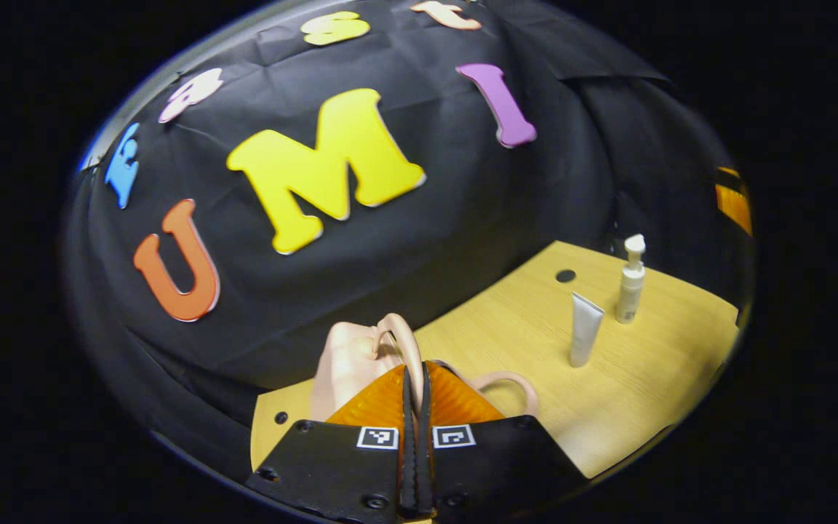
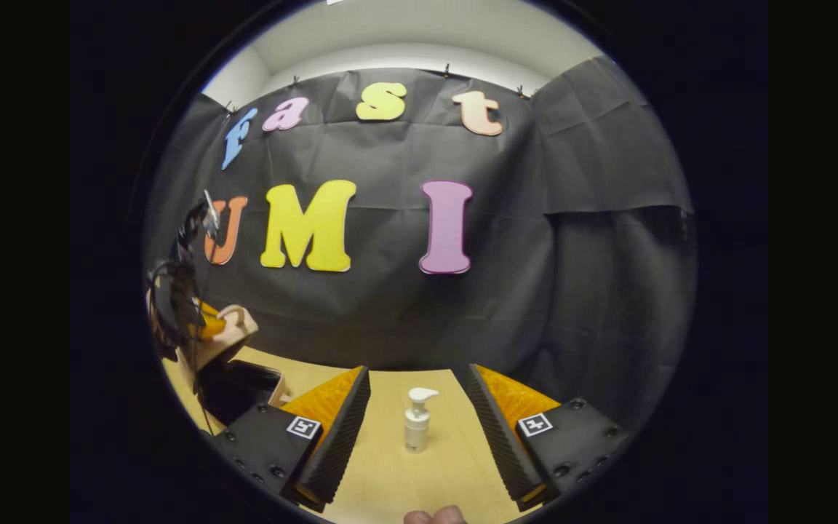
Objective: First open the suitcase, pack the skin care products into it, and then close the suitcase.
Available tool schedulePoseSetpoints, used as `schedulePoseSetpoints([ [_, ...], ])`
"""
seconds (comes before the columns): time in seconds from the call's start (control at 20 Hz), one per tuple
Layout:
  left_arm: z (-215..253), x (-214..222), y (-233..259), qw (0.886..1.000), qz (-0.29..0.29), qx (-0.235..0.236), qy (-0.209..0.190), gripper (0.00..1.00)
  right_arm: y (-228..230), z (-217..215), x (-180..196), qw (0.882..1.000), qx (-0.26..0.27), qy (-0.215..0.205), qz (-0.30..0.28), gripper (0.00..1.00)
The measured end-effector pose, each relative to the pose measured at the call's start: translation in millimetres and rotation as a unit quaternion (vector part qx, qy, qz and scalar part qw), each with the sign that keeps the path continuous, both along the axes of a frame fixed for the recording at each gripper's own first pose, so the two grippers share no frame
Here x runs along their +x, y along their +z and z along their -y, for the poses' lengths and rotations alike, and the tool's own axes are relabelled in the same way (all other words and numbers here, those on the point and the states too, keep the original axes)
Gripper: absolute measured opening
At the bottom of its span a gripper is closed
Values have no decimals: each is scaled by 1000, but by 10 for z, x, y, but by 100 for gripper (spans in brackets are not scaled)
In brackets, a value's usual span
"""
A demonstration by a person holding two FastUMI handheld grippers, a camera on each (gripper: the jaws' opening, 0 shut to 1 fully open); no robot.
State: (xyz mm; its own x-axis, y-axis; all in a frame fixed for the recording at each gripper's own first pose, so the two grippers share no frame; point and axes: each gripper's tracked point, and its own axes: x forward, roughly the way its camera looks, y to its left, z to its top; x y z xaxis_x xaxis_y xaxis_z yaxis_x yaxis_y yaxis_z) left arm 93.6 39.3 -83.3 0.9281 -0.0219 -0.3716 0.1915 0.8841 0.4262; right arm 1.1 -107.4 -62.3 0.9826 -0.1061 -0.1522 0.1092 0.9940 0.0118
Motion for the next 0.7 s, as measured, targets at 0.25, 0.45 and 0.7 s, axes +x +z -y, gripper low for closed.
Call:
schedulePoseSetpoints([
  [0.25,-1061,-101,331,993,85,-46,68,3,209,-530,52,998,-23,50,8,80],
  [0.45,-1950,-149,325,977,124,-122,126,2,383,-984,19,995,-45,88,12,80],
  [0.7,-3028,-365,-67,947,127,-211,207,3,466,-1468,-31,990,-74,121,8,80],
])
